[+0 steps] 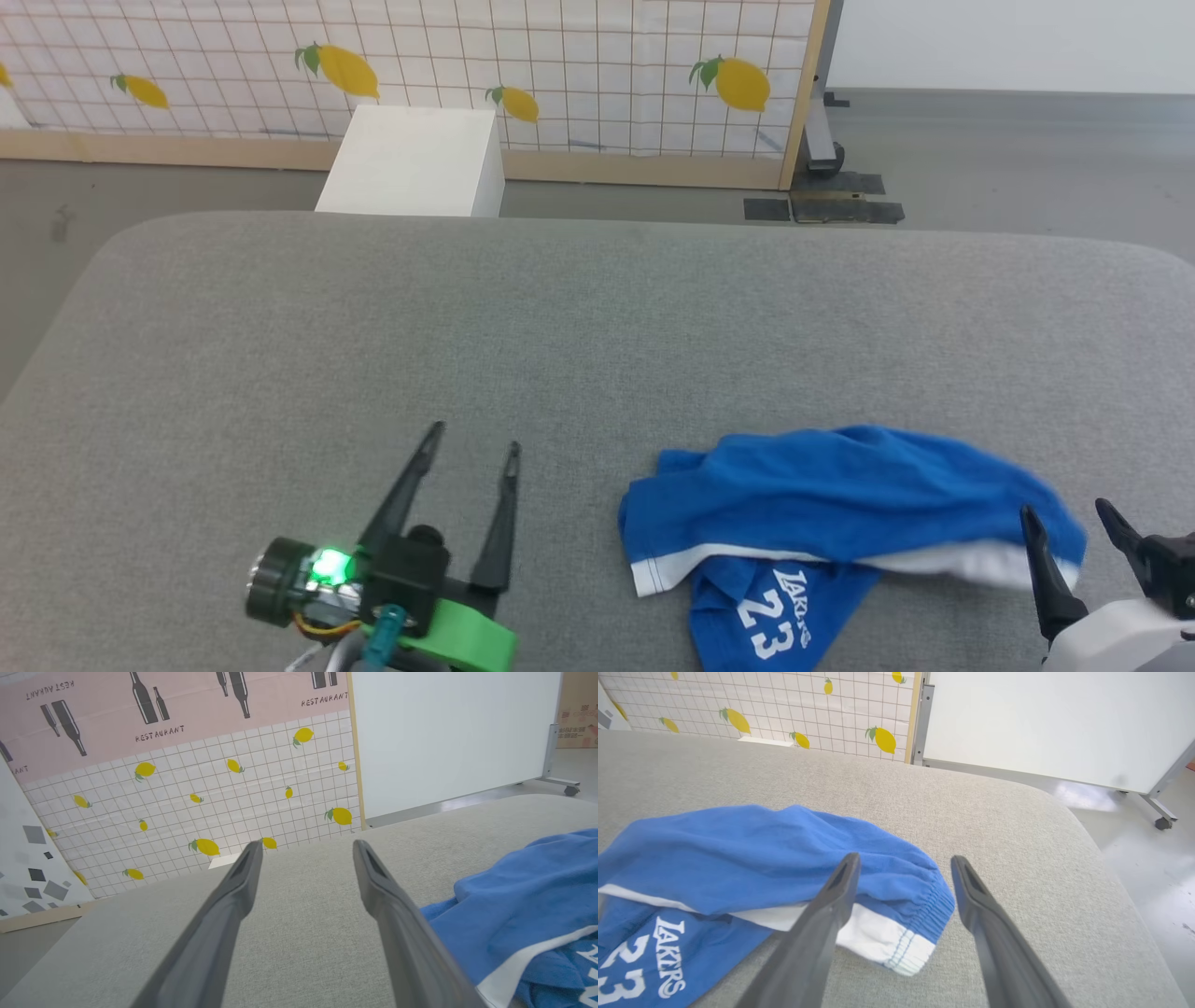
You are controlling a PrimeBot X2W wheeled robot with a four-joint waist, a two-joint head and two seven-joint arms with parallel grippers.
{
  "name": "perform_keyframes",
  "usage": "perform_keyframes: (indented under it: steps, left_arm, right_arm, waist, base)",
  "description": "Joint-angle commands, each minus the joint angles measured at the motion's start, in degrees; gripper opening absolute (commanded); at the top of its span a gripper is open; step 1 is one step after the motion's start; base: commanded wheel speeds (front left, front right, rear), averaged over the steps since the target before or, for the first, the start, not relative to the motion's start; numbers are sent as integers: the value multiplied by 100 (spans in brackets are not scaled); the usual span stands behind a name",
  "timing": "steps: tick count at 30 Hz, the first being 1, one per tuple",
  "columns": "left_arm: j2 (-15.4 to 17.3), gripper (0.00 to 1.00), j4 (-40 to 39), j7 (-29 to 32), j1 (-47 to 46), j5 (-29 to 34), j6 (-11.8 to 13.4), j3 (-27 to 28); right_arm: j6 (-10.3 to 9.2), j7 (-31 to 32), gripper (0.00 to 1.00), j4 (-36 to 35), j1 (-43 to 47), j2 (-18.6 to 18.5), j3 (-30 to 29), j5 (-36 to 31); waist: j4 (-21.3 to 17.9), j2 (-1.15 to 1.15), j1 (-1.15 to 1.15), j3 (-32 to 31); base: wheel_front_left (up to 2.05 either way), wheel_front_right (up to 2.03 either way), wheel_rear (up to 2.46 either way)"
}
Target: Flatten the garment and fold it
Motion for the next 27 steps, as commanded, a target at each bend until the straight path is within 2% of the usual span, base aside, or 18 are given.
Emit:
perform_keyframes:
  steps: [1,4,7,12,17,21,27]
  left_arm:
    - [20,100,-36,-22,-68,45,-55,-96]
    - [36,100,95,-22,-186,118,-190,-379]
    - [50,100,569,62,-299,149,-406,-630]
    - [-75,100,1033,987,-800,-161,-741,-995]
    - [-68,100,1412,2221,-1405,-690,-851,-1488]
    - [371,100,1351,3286,-1916,-1505,-859,-2578]
    - [1048,100,1052,4052,-2581,-2290,-861,-3360]
  right_arm:
    - [-9,-51,100,-125,97,87,-58,-100]
    - [-9,-110,100,-366,193,272,-213,-303]
    - [-9,-248,100,-487,231,411,-363,-462]
    - [-9,-404,100,-508,227,592,-447,-656]
    - [-9,-479,100,-399,142,725,-392,-763]
    - [-9,-555,100,-248,40,784,-383,-821]
    - [-9,-625,100,-112,-101,831,-390,-879]
  waist:
    - [-35,0,0,-34]
    - [-53,0,0,-37]
    - [-61,0,0,-11]
    - [-33,0,0,179]
    - [-43,0,0,393]
    - [-91,0,0,505]
    - [-166,0,0,660]
  base:
    - [0,0,0]
    - [0,0,0]
    - [0,0,0]
    - [0,0,0]
    - [0,0,0]
    - [0,0,0]
    - [0,0,0]
